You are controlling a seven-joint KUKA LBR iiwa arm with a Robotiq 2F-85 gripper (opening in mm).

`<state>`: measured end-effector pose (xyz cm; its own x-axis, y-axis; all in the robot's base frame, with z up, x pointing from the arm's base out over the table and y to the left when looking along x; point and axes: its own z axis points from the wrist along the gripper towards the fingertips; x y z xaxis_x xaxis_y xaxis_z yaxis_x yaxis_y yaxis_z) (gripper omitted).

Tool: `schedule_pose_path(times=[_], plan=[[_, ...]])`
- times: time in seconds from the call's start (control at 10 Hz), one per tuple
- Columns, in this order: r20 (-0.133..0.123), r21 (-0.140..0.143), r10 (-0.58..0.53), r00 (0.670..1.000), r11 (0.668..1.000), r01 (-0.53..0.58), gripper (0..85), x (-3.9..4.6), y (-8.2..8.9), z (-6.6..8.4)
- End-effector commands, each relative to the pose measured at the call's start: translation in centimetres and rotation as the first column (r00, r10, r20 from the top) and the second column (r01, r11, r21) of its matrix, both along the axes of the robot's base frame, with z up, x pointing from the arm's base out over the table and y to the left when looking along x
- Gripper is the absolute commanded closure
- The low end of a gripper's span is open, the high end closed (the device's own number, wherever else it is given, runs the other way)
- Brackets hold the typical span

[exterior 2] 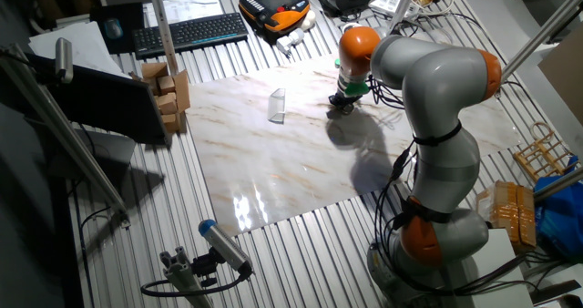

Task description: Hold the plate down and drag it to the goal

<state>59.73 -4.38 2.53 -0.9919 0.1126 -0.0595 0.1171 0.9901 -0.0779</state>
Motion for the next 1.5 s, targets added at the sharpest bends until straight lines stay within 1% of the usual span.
schedule_pose_path(times=[0.0, 0.4, 1.4], plan=[[-0.002, 0.0, 0.0, 1.0, 1.0, 0.0, 85.0, 0.0, 0.07, -0.01], [-0.002, 0.003, -0.003, 1.0, 1.0, 0.003, 85.0, 0.08, 0.45, -0.07], [0.002, 0.008, -0.009, 1.0, 1.0, 0.009, 85.0, 0.09, 0.73, 0.06]])
